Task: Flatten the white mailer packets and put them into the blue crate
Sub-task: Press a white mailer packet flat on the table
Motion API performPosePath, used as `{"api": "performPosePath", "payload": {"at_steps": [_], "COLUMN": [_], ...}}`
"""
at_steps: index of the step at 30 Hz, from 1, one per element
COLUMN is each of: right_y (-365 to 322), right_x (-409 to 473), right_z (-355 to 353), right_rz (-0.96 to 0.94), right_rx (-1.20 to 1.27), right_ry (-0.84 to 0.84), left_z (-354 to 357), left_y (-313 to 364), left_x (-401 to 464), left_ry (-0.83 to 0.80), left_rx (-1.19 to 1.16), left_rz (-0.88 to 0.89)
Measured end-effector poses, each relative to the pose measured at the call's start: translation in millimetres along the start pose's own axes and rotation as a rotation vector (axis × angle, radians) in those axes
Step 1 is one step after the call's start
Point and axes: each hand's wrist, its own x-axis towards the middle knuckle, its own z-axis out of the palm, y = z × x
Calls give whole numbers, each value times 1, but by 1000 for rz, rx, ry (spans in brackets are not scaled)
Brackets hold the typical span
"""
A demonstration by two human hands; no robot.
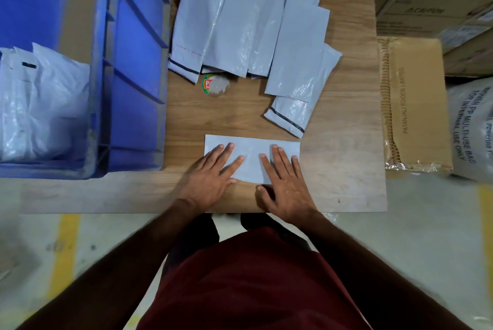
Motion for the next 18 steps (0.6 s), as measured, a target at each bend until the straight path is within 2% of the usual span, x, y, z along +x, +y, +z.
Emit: {"api": "performPosePath", "payload": {"at_steps": [5,8,11,14,18], "right_y": [-12,-15,-18,-18,-19], "right_x": [5,11,17,18,16], "right_z": [-3,-14,-29,-48,-75], "right_rz": [77,120,91,33,-31], "right_rx": [-74,-75,-91,-124,-153], "right_ry": [-11,29,77,162,243], "left_z": [-21,-35,-44,-68,-98], "left_y": [-1,-3,-5,-3,-3], "left_x": [8,10,7,10,10], "left_ry": [84,59,12,-51,-17], "left_rx": [-77,-91,-72,-118,-104], "left_rz": [8,48,111,49,19]}}
